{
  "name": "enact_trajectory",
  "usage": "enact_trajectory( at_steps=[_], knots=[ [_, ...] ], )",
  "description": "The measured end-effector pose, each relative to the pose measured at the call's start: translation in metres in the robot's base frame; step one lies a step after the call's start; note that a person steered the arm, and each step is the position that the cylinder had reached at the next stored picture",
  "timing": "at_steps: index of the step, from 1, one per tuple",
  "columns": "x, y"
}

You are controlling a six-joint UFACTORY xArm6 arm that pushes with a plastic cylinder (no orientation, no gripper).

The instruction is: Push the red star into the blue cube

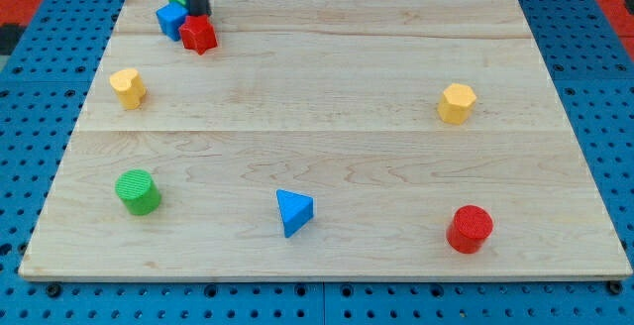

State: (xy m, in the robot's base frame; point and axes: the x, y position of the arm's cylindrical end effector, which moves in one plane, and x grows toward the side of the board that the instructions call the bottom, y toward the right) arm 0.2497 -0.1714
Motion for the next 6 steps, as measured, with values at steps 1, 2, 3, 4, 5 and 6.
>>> enact_trajectory(
  at_steps=[1, 2, 3, 4, 5, 6],
  knots=[
    [0.001, 0.037],
    [0.014, 0.088],
    [0.057, 0.054],
    [0.037, -0.001],
    [0.053, -0.004],
    [0.099, 0.011]
  ],
)
